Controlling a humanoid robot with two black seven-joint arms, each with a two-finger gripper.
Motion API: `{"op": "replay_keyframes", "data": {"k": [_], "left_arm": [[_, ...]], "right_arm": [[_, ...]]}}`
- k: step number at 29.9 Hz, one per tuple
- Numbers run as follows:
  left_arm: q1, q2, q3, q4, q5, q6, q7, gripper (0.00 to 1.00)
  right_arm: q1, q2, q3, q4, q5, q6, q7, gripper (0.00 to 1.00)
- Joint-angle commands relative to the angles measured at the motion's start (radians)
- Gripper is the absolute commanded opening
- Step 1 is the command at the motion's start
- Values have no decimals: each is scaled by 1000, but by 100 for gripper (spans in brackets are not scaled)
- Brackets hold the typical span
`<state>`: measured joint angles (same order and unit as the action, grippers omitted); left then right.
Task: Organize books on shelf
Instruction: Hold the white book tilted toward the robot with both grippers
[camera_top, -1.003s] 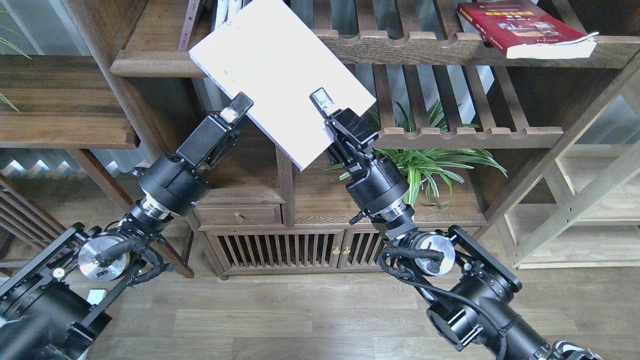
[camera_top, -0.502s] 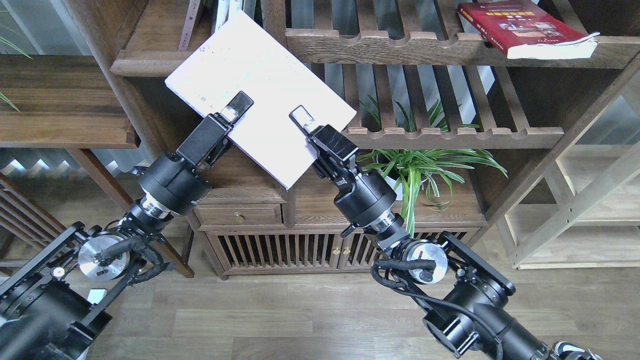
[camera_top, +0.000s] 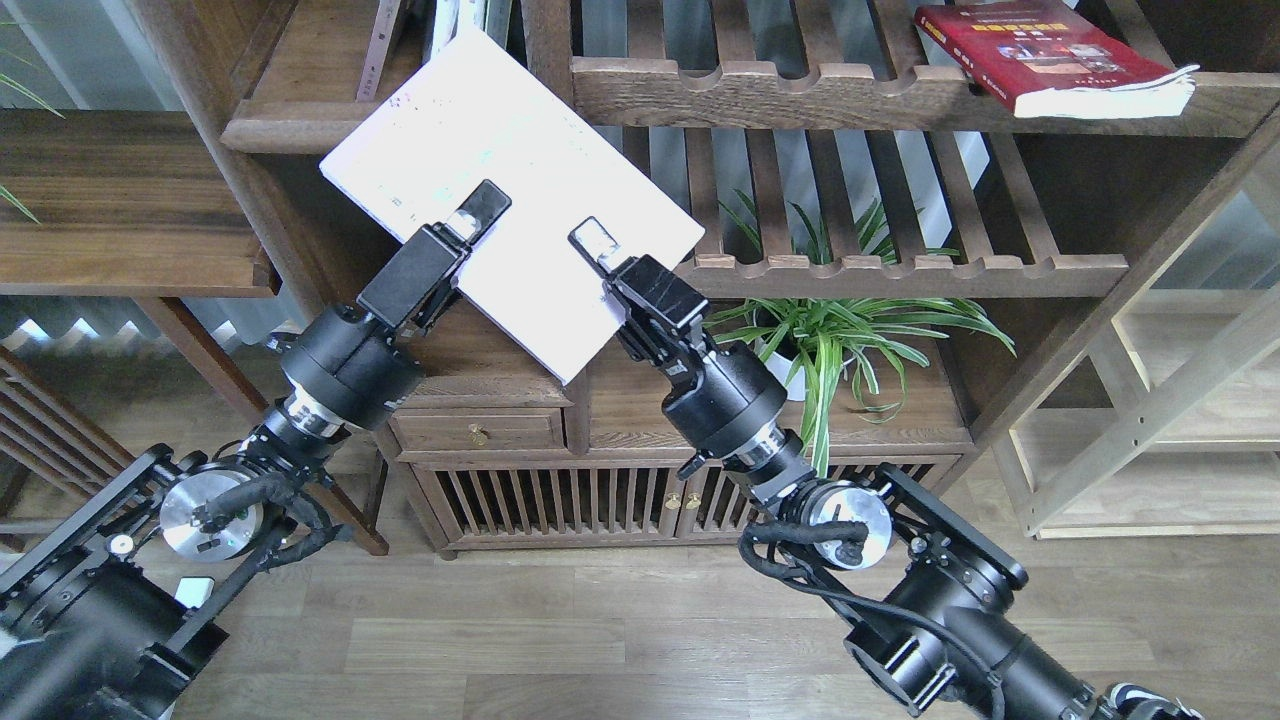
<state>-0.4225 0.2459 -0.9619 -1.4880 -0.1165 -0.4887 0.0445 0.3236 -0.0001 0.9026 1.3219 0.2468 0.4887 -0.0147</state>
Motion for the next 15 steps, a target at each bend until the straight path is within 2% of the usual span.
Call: {"op": "replay_keyframes", "data": {"k": [1, 3, 7, 15], "left_arm": [[-1, 1, -4, 2, 0, 0, 0, 70], [-1, 1, -4, 2, 0, 0, 0, 68], [-1, 0, -6, 2, 0, 0, -8, 53], [2, 0, -8, 2, 0, 0, -12, 36]], "right_arm": [[0, 0, 1, 0, 0, 0, -1, 3], [2, 0, 1, 0, 0, 0, -1, 3], [2, 0, 1, 0, 0, 0, -1, 3], [5, 0, 2, 0, 0, 0, -1, 3]]}}
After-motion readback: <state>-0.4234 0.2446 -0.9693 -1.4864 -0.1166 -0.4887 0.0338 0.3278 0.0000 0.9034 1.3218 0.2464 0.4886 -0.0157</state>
